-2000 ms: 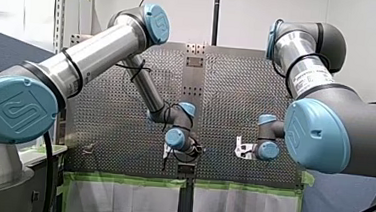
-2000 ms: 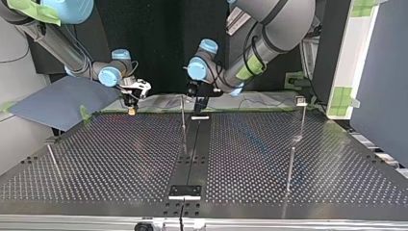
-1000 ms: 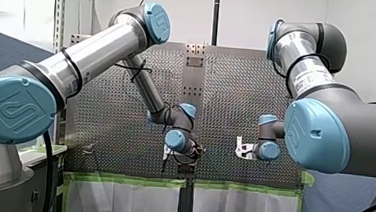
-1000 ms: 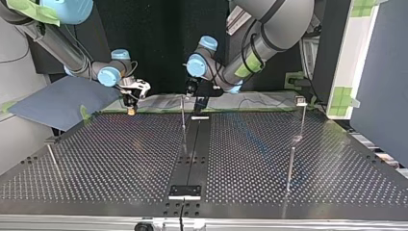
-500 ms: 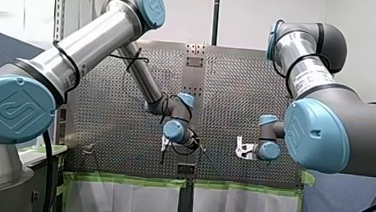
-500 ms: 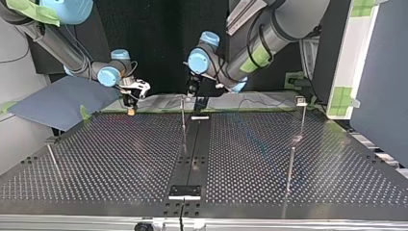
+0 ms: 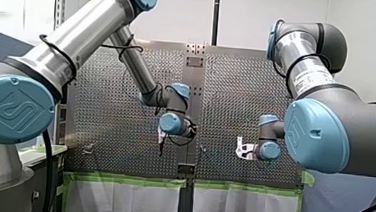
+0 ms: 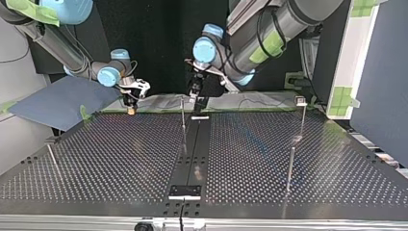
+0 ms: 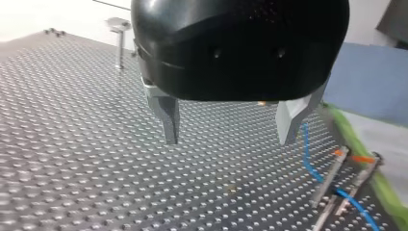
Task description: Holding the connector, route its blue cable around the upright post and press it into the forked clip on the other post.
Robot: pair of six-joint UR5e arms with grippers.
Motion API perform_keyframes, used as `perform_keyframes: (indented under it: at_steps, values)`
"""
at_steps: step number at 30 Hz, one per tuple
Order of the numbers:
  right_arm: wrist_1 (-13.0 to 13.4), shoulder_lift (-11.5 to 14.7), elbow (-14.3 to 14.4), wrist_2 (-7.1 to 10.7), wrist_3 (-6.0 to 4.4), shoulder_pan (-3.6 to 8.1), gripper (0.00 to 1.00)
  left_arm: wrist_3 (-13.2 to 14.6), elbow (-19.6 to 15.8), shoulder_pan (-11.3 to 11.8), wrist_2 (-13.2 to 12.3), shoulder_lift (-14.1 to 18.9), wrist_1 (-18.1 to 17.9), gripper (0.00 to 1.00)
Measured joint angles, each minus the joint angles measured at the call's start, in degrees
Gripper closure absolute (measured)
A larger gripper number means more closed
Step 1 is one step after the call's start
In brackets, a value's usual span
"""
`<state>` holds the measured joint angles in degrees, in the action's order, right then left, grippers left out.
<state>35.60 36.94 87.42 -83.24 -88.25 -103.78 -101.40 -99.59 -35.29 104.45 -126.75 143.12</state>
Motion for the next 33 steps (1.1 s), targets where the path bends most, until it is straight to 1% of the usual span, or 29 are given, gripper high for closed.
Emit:
perform_keyframes:
  at_steps: [8, 10, 15, 18, 28, 33]
  values:
    - [0.4, 0.0, 0.0, 0.00, -0.40, 0.09, 1.00, -3.5, -3.9, 0.0, 0.4, 3.9, -3.9, 0.00]
    - [0.4, 0.0, 0.0, 0.00, -0.64, 0.15, 1.00, -3.9, -4.8, 0.0, 0.8, 4.8, -4.8, 0.00]
    - [0.9, 0.0, 0.0, 0.00, -1.27, 0.26, 1.00, -3.6, -7.5, -0.2, 3.0, 7.5, -7.3, 0.00]
    - [0.8, 0.0, 0.0, 0.00, -1.50, 0.27, 1.00, -3.5, -9.1, -0.3, 3.7, 9.1, -8.2, 0.00]
    - [0.5, -0.1, 0.0, 0.07, -1.78, 0.03, 1.00, -3.9, -14.4, -0.4, 3.8, 14.4, -9.5, 0.00]
    - [0.4, -0.1, 0.0, 0.37, -1.86, 0.00, 1.00, -4.5, -16.8, -0.4, 3.6, 16.8, -11.1, 0.00]
